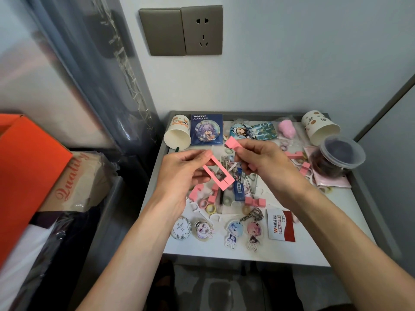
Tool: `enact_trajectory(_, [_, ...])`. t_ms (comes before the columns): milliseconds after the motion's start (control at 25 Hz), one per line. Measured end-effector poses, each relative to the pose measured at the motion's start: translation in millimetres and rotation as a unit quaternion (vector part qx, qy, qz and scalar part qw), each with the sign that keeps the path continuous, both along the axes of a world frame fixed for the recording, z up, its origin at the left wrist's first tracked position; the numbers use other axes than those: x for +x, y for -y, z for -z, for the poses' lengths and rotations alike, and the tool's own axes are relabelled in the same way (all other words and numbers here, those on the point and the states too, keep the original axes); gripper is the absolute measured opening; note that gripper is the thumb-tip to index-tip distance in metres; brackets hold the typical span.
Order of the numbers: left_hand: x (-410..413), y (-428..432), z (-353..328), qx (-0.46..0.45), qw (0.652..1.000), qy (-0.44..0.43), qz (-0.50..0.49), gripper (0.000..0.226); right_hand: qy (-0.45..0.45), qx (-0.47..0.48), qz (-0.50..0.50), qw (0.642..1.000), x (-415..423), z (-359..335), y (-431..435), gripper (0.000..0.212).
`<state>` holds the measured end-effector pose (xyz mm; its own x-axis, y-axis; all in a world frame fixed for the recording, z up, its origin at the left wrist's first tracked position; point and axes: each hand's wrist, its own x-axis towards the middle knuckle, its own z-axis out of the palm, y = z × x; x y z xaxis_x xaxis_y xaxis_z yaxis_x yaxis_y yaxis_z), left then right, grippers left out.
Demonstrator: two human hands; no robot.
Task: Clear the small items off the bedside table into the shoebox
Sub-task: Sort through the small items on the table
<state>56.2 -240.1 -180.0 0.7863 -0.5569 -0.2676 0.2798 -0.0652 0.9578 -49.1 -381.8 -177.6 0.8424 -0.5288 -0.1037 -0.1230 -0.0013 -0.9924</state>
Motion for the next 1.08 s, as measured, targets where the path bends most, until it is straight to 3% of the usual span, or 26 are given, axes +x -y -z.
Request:
enact_trajectory(200, [-3.6,1.8,-0.2,-0.015,0.999,-0.029,-0.009,0.01,0.005,-0.047,0.007,0.999,2.0,4.8,-12.6,0.026])
enact_trajectory(400, [-0.8,-0.1,1.3,-0.034,0.998,-0.056,-0.021,0.013,0.041,-0.055,0.007,0.998,5.3,3.1,-19.3,0.028])
enact_trajectory(640, [-2.2,0.2,5.6,-0.02,0.998,-0.056,-0.037,0.015,0.03,-0.128,0.008,0.991,3.0,6.3,-23.6,0.029])
enact_trajectory(800, [0.7,-0.5,5.8,-0.042,0.995,-0.074,-0.048,0.009,0.015,-0.057,-0.038,0.998,2.8,5.8,-23.7,0.042])
enact_trajectory(1080, [9.0,-5.3,4.8,-0.007,0.999,0.036,0.028,0.012,0.014,-0.001,-0.101,0.995,1.1,4.8,-15.2,0.048])
